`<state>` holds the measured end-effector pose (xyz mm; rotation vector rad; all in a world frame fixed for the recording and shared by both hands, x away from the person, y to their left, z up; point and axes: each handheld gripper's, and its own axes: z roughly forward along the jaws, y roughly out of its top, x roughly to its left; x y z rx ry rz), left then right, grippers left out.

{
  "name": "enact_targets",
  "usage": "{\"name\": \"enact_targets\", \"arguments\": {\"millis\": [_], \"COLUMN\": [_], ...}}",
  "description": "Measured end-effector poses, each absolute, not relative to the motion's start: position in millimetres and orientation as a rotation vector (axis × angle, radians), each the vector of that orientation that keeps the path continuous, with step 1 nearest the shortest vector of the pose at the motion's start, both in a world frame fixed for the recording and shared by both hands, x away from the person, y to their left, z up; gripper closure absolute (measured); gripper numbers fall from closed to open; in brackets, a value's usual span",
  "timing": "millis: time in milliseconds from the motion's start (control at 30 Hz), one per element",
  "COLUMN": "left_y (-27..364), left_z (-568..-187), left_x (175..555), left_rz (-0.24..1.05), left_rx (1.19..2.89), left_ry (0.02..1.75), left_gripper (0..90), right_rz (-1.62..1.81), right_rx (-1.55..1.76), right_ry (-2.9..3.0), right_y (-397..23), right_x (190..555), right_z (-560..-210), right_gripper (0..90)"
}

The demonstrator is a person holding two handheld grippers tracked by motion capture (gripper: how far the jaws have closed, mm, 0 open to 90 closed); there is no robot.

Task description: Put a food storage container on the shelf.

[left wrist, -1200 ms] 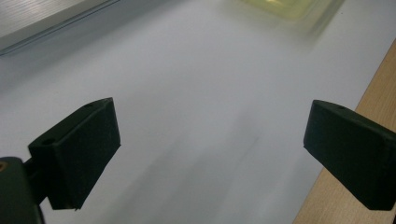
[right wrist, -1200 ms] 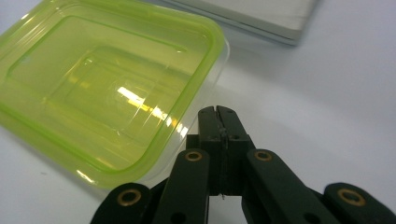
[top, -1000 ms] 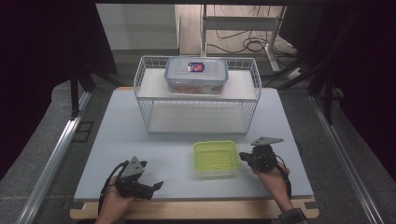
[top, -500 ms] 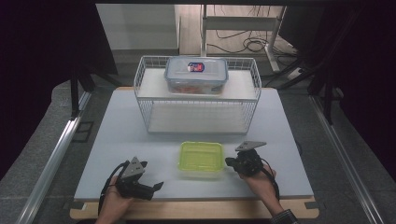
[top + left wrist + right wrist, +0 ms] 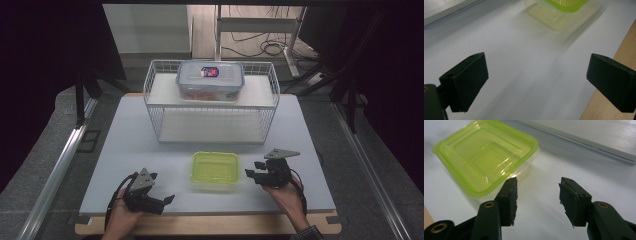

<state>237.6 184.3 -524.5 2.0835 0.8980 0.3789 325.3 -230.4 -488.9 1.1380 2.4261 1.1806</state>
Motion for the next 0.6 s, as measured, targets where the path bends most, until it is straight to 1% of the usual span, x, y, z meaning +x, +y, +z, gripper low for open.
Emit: {"name": "enact_targets", "arguments": {"millis": [167,300,467,600], "left_y": [184,184,183,183], "left_z": [-524,-525,-524,-524], "left_x": [238,238,237,237], "left_rz": [0.382,0.384,0.391,0.394], "left_rx": [2.084,2.085,2.089,2.093], "left_ry": [0.898,0.898,0.896,0.891], "left_gripper": [3.8,3.8,3.8,3.8], "right_rz": [1.231,1.279,1.391,1.404], "right_rx": [1.205,1.242,1.347,1.457], "right_ry": [2.436,2.433,2.403,2.376], "right_y": [-237,-236,-230,-222], "right_x": [327,327,326,330], "right_z": [-488,-488,-488,-487], "right_gripper": [42.4,40.7,41.9,45.7]}}
